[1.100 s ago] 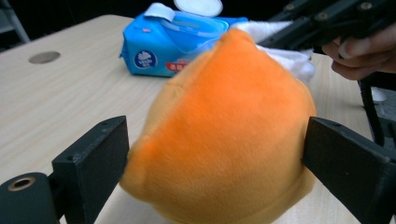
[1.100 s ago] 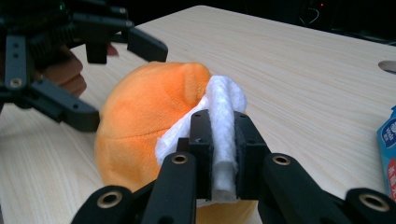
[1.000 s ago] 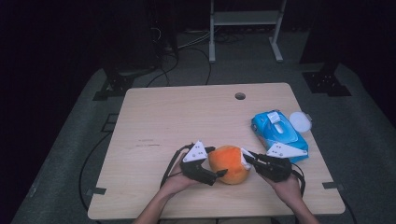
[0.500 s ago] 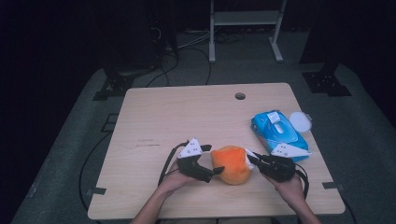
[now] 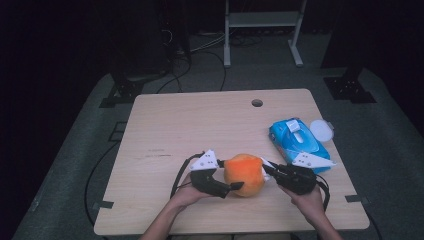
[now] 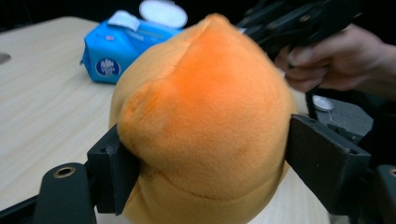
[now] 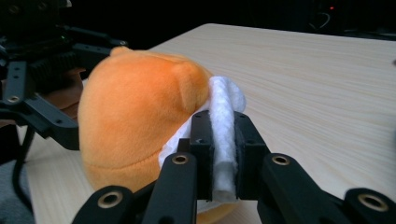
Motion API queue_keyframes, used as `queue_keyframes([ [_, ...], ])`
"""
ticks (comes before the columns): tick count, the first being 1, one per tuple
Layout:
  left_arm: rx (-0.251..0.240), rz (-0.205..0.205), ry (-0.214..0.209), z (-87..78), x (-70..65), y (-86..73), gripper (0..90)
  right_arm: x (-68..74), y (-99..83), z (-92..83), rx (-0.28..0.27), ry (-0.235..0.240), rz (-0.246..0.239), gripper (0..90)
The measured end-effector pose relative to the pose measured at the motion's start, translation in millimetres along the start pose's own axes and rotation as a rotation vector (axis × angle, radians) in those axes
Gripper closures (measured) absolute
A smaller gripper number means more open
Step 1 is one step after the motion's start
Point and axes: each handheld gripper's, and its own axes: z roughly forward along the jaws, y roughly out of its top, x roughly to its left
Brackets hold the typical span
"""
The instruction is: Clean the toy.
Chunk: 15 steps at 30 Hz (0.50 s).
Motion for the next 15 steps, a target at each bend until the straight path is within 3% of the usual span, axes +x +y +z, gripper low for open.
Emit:
queue_keyframes([
  [6, 0.059, 0.037, -0.012, -4.8, 3.8, -10.0, 19.2, 2.9, -9.7, 21.6, 0.091, -0.028, -0.045, 79.6],
  [7, 0.060, 0.056, 0.014, -3.6, 4.8, -11.9, 16.9, 0.4, -11.2, 23.6, 0.087, -0.024, -0.034, 79.6],
  [10, 0.073, 0.034, 0.082, 2.5, 8.4, -14.0, 6.3, -3.6, -8.3, 23.0, 0.067, -0.019, -0.009, 79.5],
  [11, 0.077, 0.037, 0.124, 6.7, 8.2, -15.9, 5.7, -3.8, -7.9, 23.1, 0.058, -0.018, -0.011, 79.5],
  [15, 0.042, 0.004, 0.167, 8.5, 9.2, -20.2, 14.8, 2.4, -5.2, 18.9, 0.027, -0.053, -0.046, 79.6],
])
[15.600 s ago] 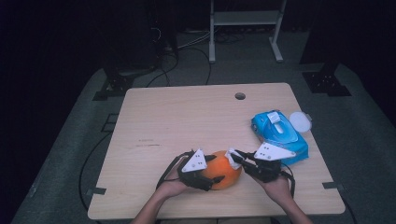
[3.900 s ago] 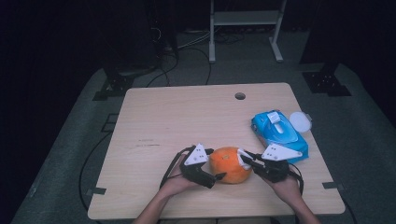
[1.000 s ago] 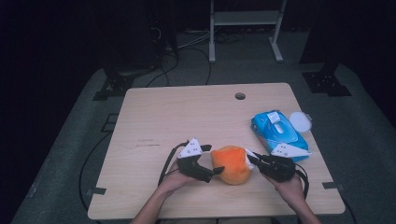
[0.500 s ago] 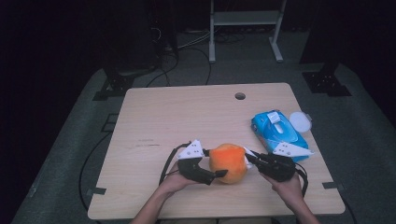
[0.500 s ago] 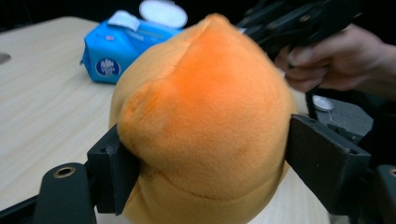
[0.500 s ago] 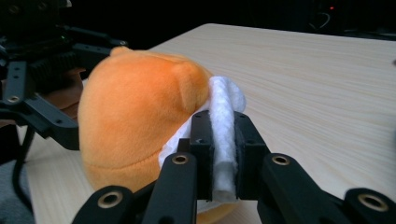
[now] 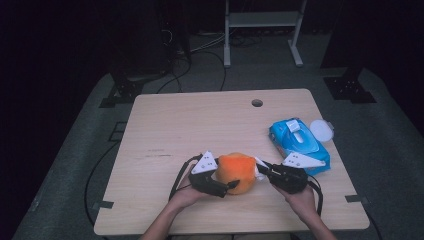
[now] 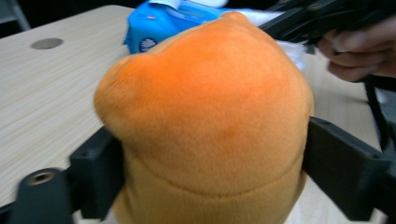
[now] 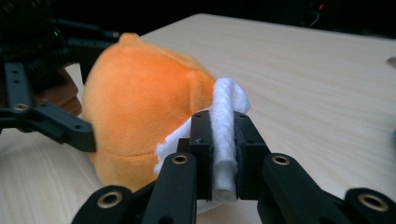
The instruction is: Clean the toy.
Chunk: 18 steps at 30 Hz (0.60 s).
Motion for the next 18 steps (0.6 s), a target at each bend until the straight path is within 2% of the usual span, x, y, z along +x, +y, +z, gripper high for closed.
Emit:
queue_keyframes([
  [2, -0.007, -0.028, 0.012, 0.1, 1.2, -0.7, 18.6, 1.0, 1.8, -5.0, -0.034, -0.009, 0.004, 79.7],
  [4, -0.010, -0.059, 0.011, 2.0, 1.1, -0.6, 19.4, 3.3, 4.6, -8.1, -0.059, 0.008, 0.008, 79.7],
  [5, -0.010, -0.059, 0.014, 3.8, -0.4, 0.0, 19.4, 7.5, 5.8, -7.9, -0.061, 0.012, -0.008, 79.7],
  [8, -0.001, -0.056, 0.036, 7.8, -5.0, 1.7, 19.3, 27.3, 6.6, -1.2, -0.060, 0.031, -0.092, 79.6],
  [9, 0.000, -0.059, 0.037, 7.6, -5.2, 1.5, 19.3, 35.1, 7.0, 2.1, -0.056, 0.022, -0.139, 79.6],
  [11, 0.000, -0.080, 0.037, 6.1, -3.4, 0.7, 19.3, 39.9, 7.9, 3.6, -0.058, 0.022, -0.175, 79.6],
  [14, 0.000, -0.083, 0.031, 6.8, -4.2, 1.3, 19.4, 37.5, 8.1, 3.9, -0.065, 0.011, -0.195, 79.6],
  [16, 0.005, -0.074, 0.001, 6.5, -5.1, 2.7, 19.4, 31.6, 7.6, 2.7, -0.059, -0.033, -0.206, 79.7],
  [18, 0.005, -0.062, -0.008, 5.5, -5.9, 2.8, 19.8, 24.5, 7.2, 1.0, -0.055, -0.063, -0.191, 79.6],
])
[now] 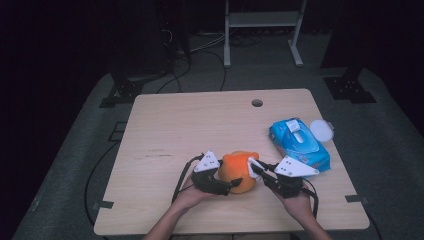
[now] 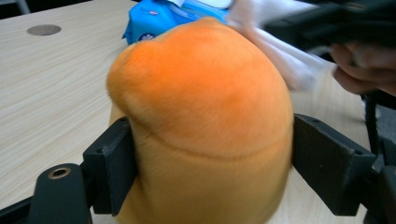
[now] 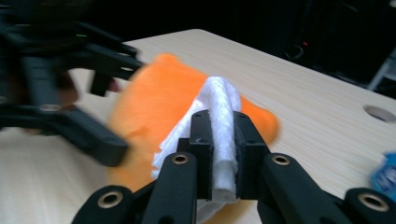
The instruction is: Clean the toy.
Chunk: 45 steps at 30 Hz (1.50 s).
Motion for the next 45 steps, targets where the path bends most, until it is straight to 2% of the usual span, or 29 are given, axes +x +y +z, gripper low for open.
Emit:
queue_keyframes([
  [3, -0.004, 0.017, -0.001, -0.4, -1.9, -0.1, 23.3, -7.9, -2.8, -2.1, 0.011, -0.030, 0.026, 79.6],
  [4, -0.005, 0.020, 0.006, 0.3, -2.7, -0.2, 23.9, -7.8, -2.8, -2.9, 0.007, -0.019, 0.033, 79.6],
  [7, -0.003, 0.027, 0.014, 1.6, -3.5, -1.0, 24.0, 4.9, 1.3, -2.7, -0.011, 0.013, -0.022, 79.6],
  [8, -0.001, 0.026, 0.014, 1.3, -3.8, -1.3, 24.2, 11.3, 3.3, -1.8, -0.022, 0.043, -0.043, 79.6],
  [10, 0.003, 0.033, 0.021, 0.4, -4.1, -2.2, 24.5, 18.7, 6.2, -0.3, -0.026, 0.074, -0.073, 79.6],
  [11, 0.001, 0.033, 0.022, -0.1, -3.8, -2.7, 24.6, 20.9, 7.6, 0.3, -0.020, 0.066, -0.093, 79.6],
  [13, -0.001, 0.033, 0.022, -0.6, -3.3, -3.3, 25.0, 16.5, 8.9, -0.3, -0.019, 0.047, -0.086, 79.6],
  [17, 0.002, 0.053, 0.012, 0.3, -5.9, -2.0, 24.8, -8.6, 4.0, -3.9, 0.003, -0.022, -0.019, 79.2],
  [18, 0.003, 0.070, 0.005, -0.1, -6.6, -0.2, 24.4, -11.2, 2.5, -4.5, 0.008, -0.023, -0.019, 79.2],
  [20, 0.001, 0.079, 0.005, -2.3, -5.3, 3.4, 20.1, -12.4, 0.2, -5.6, 0.019, -0.017, -0.042, 79.3],
  [23, -0.016, 0.039, 0.005, -4.8, 1.2, 7.7, 9.9, -11.1, -1.1, -6.6, 0.021, 0.006, -0.053, 79.4],
  [26, -0.008, 0.028, -0.009, 0.1, 2.7, 5.0, 7.8, -9.3, -1.0, -6.9, 0.023, 0.019, -0.071, 79.3],
  [27, -0.004, 0.040, -0.023, 1.9, 1.6, 3.1, 11.5, -8.1, 0.0, -7.3, 0.026, 0.013, -0.078, 79.3],
  [30, -0.025, 0.111, 0.016, 5.5, -7.6, -0.1, 25.7, 2.8, 6.8, -8.9, 0.018, 0.022, -0.110, 79.3],
  [31, -0.023, 0.111, 0.014, 6.7, -9.3, -0.3, 28.2, 11.1, 9.3, -7.9, 0.014, 0.050, -0.121, 79.3],
  [33, -0.011, 0.120, 0.010, 7.7, -11.0, -1.4, 29.9, 22.4, 11.8, -5.0, 0.011, 0.074, -0.147, 79.3],
  [35, -0.011, 0.100, 0.003, 5.8, -9.6, -3.2, 31.0, 27.1, 13.4, -2.8, 0.007, 0.084, -0.161, 79.4],
  [38, -0.013, 0.101, 0.003, 5.0, -10.6, -5.0, 32.1, 16.2, 13.2, -3.7, 0.001, 0.063, -0.126, 79.3],
  [42, -0.006, 0.164, -0.014, 5.1, -17.7, -5.6, 32.2, -10.2, 9.9, -10.8, 0.014, -0.021, -0.059, 79.4],
  [44, -0.005, 0.193, -0.026, 4.7, -20.0, -2.8, 27.8, -20.7, 4.6, -13.3, 0.029, 0.001, -0.008, 79.4],
  [45, -0.009, 0.193, -0.027, 4.4, -19.6, -1.1, 22.2, -20.8, 2.6, -13.5, 0.039, 0.005, -0.016, 79.4],
])
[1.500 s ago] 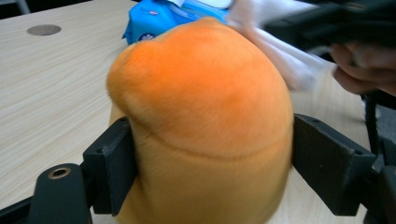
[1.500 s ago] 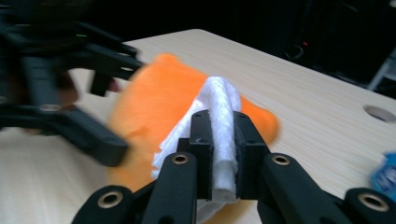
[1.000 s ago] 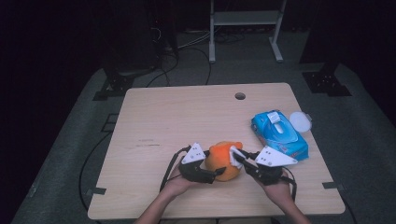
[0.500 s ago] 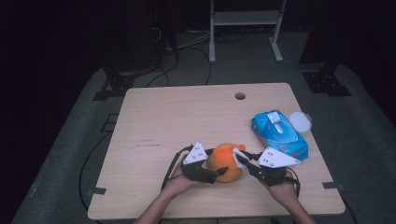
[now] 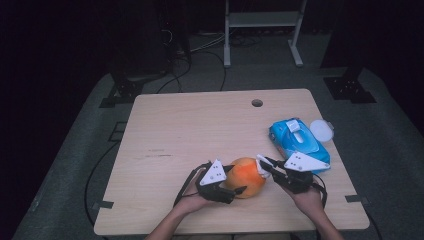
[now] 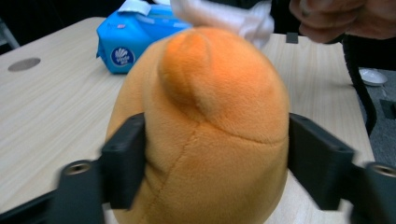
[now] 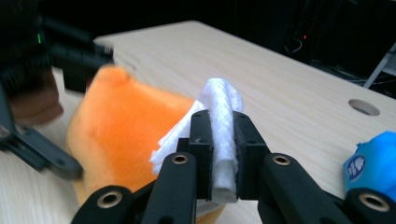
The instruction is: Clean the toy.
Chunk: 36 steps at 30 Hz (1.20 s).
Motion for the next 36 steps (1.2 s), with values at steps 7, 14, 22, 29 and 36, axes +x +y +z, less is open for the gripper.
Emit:
queue_keyframes([
  [7, -0.008, -0.014, -0.014, 4.6, -2.9, -3.0, 23.2, 10.2, 5.1, -2.6, 0.006, 0.073, -0.014, 79.4],
  [14, 0.033, 0.075, -0.020, 1.2, -10.6, -4.7, 28.1, 35.1, 19.5, 4.9, 0.009, 0.136, -0.086, 79.3],
  [22, 0.008, 0.118, -0.025, 7.2, -16.2, -5.1, 27.1, -0.3, 3.8, -4.5, 0.078, 0.072, -0.021, 79.5],
  [29, 0.037, 0.180, -0.044, 6.3, -21.6, -5.8, 27.6, 16.1, 15.0, 4.7, 0.072, 0.125, -0.039, 79.7],
  [36, 0.046, 0.242, -0.036, 8.4, -25.6, -4.3, 27.9, 1.4, 11.6, 7.2, 0.110, 0.104, 0.000, 79.8],
])
